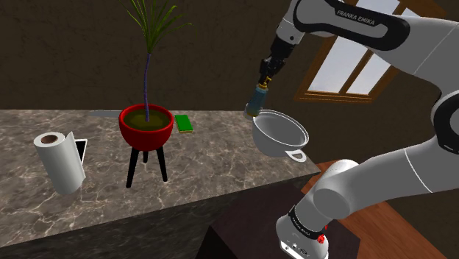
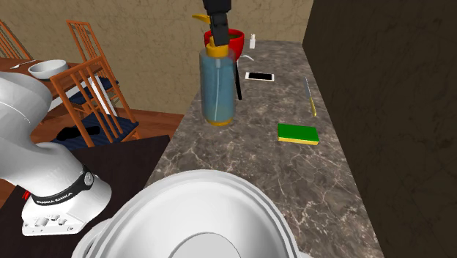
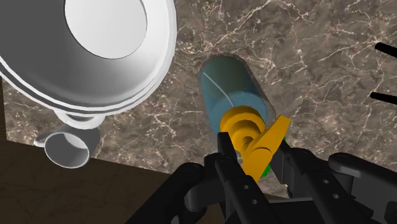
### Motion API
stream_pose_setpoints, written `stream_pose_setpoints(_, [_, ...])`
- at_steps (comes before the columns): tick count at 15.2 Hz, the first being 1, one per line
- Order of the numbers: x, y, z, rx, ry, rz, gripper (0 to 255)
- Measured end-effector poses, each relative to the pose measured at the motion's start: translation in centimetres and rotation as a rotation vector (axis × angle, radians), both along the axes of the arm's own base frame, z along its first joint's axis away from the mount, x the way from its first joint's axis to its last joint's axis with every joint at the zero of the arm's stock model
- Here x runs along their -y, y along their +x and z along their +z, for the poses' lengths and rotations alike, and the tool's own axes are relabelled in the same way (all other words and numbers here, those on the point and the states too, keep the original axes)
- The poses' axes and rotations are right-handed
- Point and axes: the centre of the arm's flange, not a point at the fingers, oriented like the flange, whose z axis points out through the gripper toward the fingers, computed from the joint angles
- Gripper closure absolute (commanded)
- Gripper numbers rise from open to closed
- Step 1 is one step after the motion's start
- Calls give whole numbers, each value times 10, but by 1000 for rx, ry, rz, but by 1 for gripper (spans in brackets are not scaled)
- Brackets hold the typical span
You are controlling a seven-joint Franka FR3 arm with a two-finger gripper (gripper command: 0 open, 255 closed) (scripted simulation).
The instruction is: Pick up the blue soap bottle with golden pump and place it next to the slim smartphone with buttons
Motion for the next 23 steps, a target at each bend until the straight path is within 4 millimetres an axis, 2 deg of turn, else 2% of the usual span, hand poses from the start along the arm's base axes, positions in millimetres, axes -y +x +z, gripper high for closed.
stream_pose_setpoints(2, [-5, 2, 3, 0, 0, 0, 255])
stream_pose_setpoints(5, [-32, 21, -4, 0, 0, 1, 255])
stream_pose_setpoints(9, [-75, 41, -22, -1, -1, 1, 255])
stream_pose_setpoints(23, [-228, 131, -82, -1, -1, 1, 255])
